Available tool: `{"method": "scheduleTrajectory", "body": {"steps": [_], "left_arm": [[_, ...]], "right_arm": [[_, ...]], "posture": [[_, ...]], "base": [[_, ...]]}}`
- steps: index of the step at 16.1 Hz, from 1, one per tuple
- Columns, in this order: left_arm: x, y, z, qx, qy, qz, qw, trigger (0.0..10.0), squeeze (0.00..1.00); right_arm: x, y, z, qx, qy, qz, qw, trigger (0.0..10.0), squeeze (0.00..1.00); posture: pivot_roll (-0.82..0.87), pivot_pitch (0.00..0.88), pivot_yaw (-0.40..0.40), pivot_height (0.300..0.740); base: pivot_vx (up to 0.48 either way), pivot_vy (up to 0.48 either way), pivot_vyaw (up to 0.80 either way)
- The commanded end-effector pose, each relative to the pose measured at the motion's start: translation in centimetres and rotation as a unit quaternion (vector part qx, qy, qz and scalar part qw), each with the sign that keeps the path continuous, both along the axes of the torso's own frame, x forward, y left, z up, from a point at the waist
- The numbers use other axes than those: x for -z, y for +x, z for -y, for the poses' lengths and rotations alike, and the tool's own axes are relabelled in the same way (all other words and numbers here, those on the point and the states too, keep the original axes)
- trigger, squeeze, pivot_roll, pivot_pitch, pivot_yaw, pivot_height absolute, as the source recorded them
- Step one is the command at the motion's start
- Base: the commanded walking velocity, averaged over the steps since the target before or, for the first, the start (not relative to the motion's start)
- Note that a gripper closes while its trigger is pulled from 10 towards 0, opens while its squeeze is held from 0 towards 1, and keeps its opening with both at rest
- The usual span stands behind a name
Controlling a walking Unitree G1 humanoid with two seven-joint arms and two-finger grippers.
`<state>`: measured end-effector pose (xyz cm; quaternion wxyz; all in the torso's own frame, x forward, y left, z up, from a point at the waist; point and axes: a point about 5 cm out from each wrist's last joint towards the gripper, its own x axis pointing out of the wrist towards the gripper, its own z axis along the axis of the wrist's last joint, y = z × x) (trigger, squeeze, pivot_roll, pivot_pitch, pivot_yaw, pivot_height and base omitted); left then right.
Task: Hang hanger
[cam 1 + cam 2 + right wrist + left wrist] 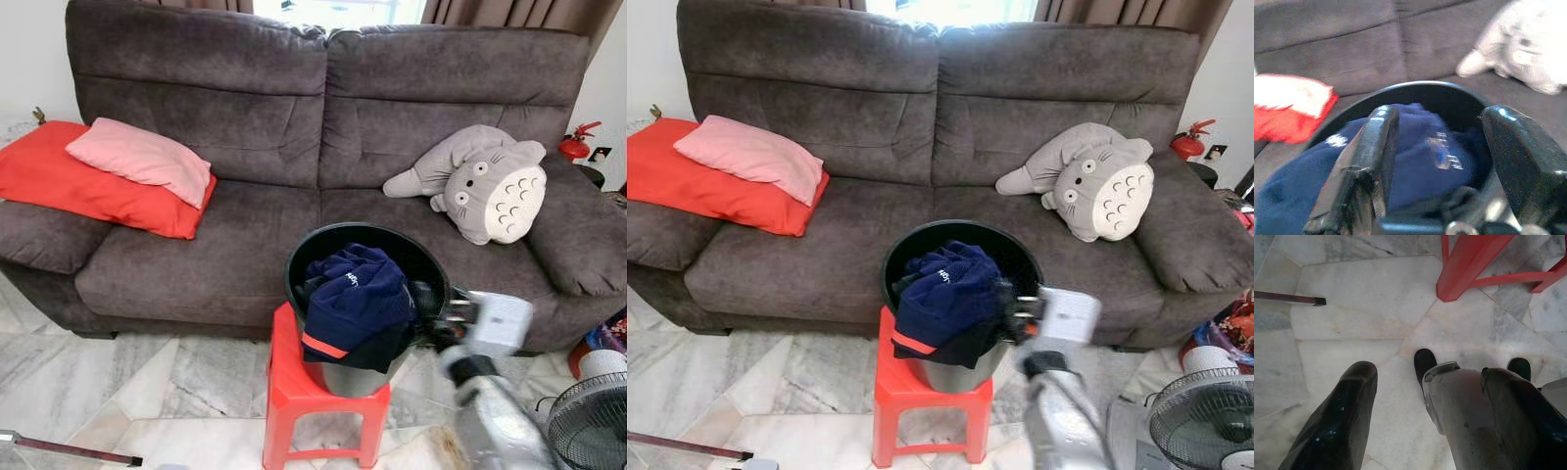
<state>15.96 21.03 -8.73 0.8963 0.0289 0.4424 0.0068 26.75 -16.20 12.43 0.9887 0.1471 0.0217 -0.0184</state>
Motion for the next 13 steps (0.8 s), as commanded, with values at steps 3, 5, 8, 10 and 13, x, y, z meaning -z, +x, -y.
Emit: {"method": "scheduleTrajectory", "body": {"steps": [3, 5, 8, 10, 13], "left_arm": [[0.4, -0.8, -0.1, -0.001, 0.002, -0.019, 1.000, 10.0, 0.00], [0.3, -0.8, -0.1, 0.000, 0.002, -0.019, 1.000, 10.0, 0.00], [0.3, -0.7, -0.1, 0.001, 0.002, -0.018, 1.000, 10.0, 0.00], [0.3, -0.7, -0.1, 0.000, 0.002, -0.018, 1.000, 10.0, 0.00], [0.4, -0.8, -0.2, -0.001, 0.002, -0.019, 1.000, 10.0, 0.00]], "right_arm": [[0.1, 1.0, 0.7, 0.067, 0.142, -0.017, 0.987, 10.0, 0.00], [0.0, 1.8, 1.0, 0.071, 0.181, -0.017, 0.981, 10.0, 0.00], [-0.2, 2.7, -0.1, 0.030, 0.217, -0.015, 0.976, 0.0, 0.00], [-0.3, 3.5, -1.1, 0.011, 0.227, -0.031, 0.973, 10.0, 0.00], [0.4, 4.2, -1.6, 0.026, 0.248, -0.067, 0.966, 10.0, 0.00]], "posture": [[-0.04, 0.067, -0.033, 0.740], [-0.04, 0.067, -0.030, 0.740], [-0.04, 0.067, -0.026, 0.740], [-0.03, 0.068, -0.025, 0.740], [-0.03, 0.071, -0.023, 0.740]], "base": [[0.000, 0.000, 0.00], [0.000, 0.000, 0.00], [0.000, 0.000, 0.00], [0.000, 0.000, 0.00], [0.000, 0.000, 0.00]]}}
